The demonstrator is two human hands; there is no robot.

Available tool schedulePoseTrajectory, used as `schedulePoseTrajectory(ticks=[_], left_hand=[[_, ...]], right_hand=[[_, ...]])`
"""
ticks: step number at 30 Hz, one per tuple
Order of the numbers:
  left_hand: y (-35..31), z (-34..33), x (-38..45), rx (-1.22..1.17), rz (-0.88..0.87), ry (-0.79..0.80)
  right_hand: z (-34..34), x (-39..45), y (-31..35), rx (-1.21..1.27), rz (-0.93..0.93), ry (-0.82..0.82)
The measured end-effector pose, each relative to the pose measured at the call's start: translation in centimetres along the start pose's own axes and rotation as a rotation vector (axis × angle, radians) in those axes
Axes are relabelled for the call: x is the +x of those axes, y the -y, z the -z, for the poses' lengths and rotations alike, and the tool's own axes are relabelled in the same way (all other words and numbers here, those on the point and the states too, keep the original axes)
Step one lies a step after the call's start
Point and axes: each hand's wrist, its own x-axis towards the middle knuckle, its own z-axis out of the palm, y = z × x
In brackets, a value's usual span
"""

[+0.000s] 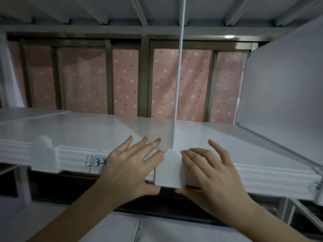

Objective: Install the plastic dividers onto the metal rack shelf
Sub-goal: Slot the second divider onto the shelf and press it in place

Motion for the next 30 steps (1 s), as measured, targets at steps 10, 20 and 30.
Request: schedulePoseTrajectory(ticks=[10,20,30], left_hand=[[3.2,0.8,-2.7,-0.019,0.061,0.031],[6.3,1.7,-4.8,-0.019,0.089,0.043],[8.9,2.4,-6.1,-0.122,0.084,0.119]], right_hand=[[-1.5,3.0,3.1,0.06,0.001,-0.004],[-2.8,5.6,6.1,0.085,-0.023,0.0],[-3.8,7.4,8.3,0.086,-0.025,-0.004]])
